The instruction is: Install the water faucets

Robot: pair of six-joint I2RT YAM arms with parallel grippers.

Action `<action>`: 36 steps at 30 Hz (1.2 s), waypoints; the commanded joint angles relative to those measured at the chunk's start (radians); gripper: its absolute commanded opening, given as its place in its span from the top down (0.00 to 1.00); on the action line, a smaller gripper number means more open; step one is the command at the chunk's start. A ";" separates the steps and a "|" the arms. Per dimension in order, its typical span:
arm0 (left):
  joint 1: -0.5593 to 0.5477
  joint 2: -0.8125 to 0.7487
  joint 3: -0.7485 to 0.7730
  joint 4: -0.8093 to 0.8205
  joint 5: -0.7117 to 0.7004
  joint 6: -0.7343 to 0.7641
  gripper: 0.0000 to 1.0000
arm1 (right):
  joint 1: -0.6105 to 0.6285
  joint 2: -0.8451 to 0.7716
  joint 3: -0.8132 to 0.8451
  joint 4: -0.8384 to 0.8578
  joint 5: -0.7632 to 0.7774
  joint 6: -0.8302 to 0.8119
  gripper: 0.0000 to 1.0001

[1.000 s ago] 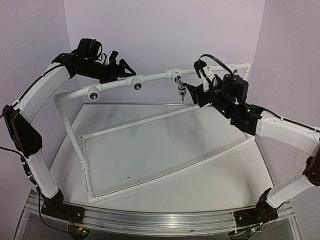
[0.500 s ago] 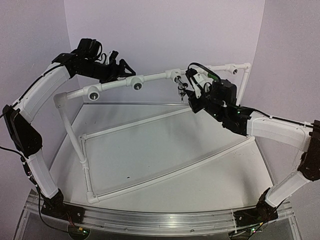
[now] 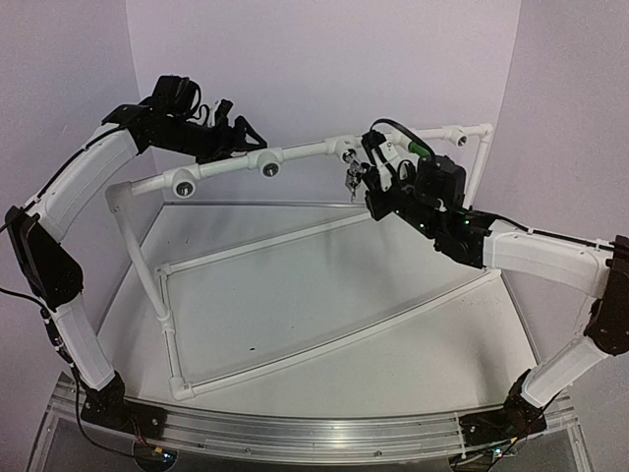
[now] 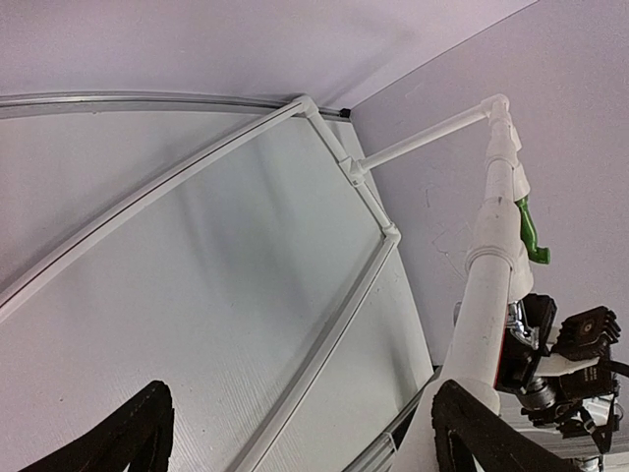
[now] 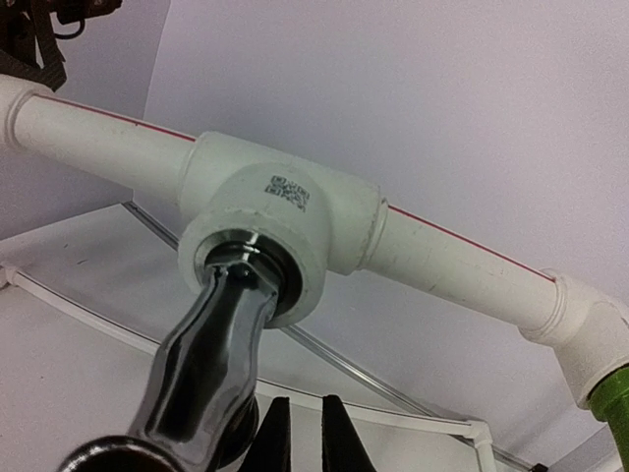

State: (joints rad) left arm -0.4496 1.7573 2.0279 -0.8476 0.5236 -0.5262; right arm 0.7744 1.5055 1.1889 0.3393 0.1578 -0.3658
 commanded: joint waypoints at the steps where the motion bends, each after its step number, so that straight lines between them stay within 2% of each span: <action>1: -0.005 -0.023 -0.008 -0.011 0.001 0.010 0.10 | 0.020 -0.038 -0.007 0.045 -0.048 0.058 0.94; 8: -0.004 -0.026 -0.016 -0.006 0.003 0.009 0.10 | 0.036 -0.056 -0.058 0.060 -0.012 0.115 0.94; 12: -0.004 -0.031 -0.034 0.007 0.007 0.002 0.10 | 0.040 -0.049 -0.102 0.153 0.007 0.114 0.96; 36: -0.004 -0.060 -0.074 0.029 -0.004 -0.006 0.10 | 0.127 0.039 -0.070 0.287 0.126 0.059 0.97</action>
State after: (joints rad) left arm -0.4496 1.7337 1.9768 -0.7967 0.5180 -0.5379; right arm 0.8857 1.5233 1.0916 0.5443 0.2681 -0.2938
